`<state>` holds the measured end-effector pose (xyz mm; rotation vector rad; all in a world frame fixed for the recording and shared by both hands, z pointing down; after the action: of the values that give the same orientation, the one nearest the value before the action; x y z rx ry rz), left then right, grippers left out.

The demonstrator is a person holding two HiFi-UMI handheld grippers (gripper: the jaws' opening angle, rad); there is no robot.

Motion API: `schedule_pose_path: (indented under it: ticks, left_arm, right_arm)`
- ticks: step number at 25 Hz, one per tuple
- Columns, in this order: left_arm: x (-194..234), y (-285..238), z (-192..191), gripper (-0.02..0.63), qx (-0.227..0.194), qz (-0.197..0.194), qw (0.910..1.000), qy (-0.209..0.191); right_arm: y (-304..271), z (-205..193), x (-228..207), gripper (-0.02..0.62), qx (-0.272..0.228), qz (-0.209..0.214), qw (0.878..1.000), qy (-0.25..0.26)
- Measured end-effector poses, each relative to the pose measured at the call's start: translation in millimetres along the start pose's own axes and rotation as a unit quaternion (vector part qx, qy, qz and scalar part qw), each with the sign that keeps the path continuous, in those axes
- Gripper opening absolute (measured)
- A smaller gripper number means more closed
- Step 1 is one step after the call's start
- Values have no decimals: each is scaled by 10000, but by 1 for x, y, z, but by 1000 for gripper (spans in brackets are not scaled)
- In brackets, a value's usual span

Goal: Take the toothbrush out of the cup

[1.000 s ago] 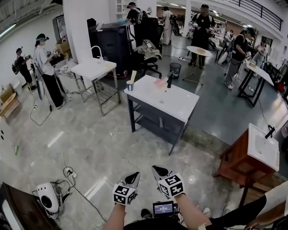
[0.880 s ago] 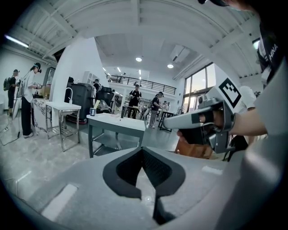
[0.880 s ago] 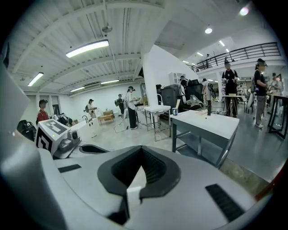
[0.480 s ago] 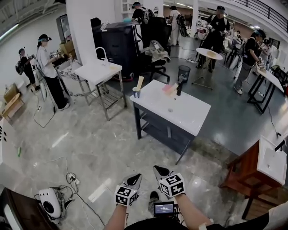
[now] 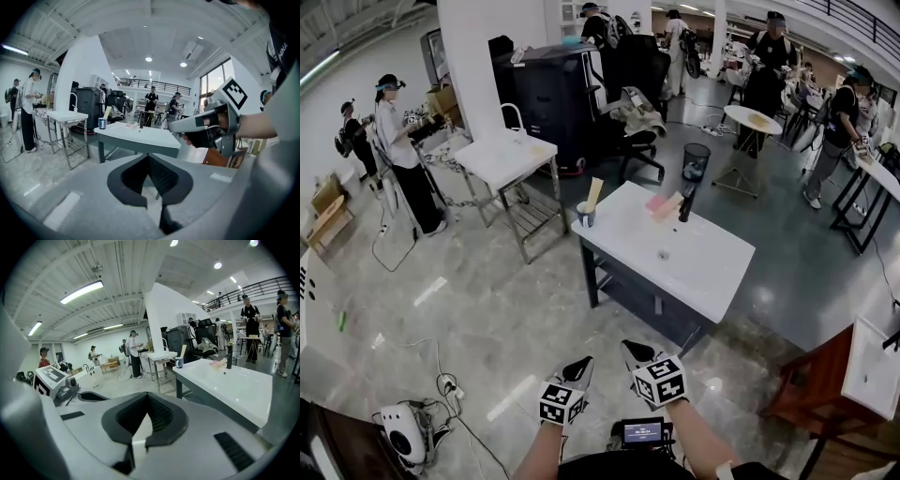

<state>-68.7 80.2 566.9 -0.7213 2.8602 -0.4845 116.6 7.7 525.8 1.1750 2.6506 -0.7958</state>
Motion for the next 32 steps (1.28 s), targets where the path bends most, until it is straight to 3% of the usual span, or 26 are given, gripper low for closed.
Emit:
schedule_pose_path:
  ticks: [13,24,32]
  left_arm:
    - [81,-84,-2,11,112,134,9995,254]
    - [227,-176,29,11,45,-387,9992,65]
    - [321,-214,49,11,-28,-726,9973,-57]
  right_arm:
    - [-95,41,-61,9,193,-21,9998,-55]
    - [-218,121,-98,9,100,-553,9980,-276]
    - [-287,173,-99,9,-45,-928,9947,-436]
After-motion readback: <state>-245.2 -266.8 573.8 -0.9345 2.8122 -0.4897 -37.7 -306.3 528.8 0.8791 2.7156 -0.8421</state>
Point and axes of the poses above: the fingertips, and each gripper's own axes: y backward along the fingers, x to its left, z out of its top, the point moved 10 cm from there along y, backward along the fingers, and after that the axes turned 11 degrees about -y, right-handed, at the moved point
